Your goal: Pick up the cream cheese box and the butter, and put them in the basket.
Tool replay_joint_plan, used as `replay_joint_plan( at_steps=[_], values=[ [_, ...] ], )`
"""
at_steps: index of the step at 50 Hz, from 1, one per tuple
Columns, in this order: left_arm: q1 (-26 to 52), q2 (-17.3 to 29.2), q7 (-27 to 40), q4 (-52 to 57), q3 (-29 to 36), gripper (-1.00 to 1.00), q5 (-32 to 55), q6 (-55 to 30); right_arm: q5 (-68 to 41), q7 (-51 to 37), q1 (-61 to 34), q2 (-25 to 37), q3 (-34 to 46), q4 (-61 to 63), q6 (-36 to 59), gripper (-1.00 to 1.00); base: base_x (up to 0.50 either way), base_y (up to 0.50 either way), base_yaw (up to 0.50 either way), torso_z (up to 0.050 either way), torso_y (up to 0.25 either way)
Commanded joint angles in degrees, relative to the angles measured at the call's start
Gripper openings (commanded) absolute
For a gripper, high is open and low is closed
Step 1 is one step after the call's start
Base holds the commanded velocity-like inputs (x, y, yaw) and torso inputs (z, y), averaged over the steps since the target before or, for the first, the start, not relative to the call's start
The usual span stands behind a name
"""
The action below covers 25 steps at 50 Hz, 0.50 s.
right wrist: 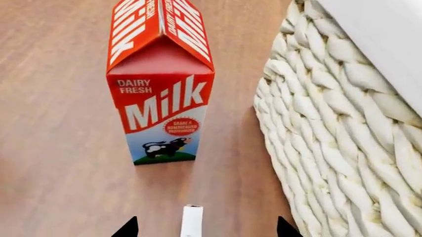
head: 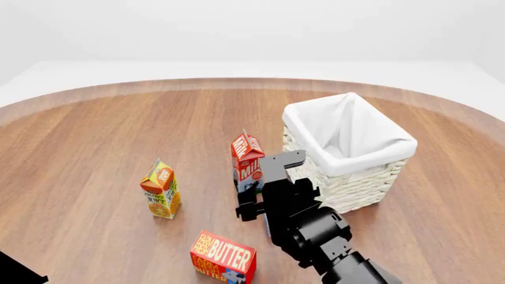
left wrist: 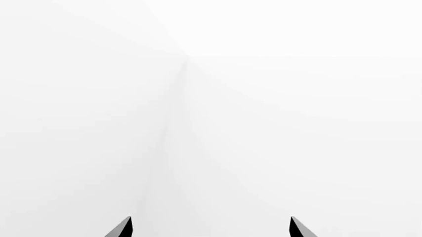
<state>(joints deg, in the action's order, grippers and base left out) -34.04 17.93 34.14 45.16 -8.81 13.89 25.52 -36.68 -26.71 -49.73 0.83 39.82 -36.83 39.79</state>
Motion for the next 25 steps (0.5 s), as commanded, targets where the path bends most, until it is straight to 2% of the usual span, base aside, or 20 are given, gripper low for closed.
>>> replay_joint_plan(
  at_steps=[1,19,25],
  values=[
    [0.03,0.08,0.26,0.13,0.17,1.00,-0.11,-0.14,-1.85,-0.46,-1.21,-0.28,2.52,-3.05,-1.89,1.00,0.00,0.00,0.00,0.000,0.000],
    [-0.26,0.40,0.70,0.84,0.08,1.00,-0.09,-0.46,-6.71,-0.73,-2.83,-0.55,8.96,-8.28,-5.64,1.00,0.00,0.00,0.00,0.000,0.000],
    [-0.23,0.49,0.60,0.31,0.05,1.00,0.02,0.06,-12.00,-1.33,-4.43,-0.75,14.30,-11.72,-8.79,1.00,0.00,0.00,0.00,0.000,0.000]
  ],
)
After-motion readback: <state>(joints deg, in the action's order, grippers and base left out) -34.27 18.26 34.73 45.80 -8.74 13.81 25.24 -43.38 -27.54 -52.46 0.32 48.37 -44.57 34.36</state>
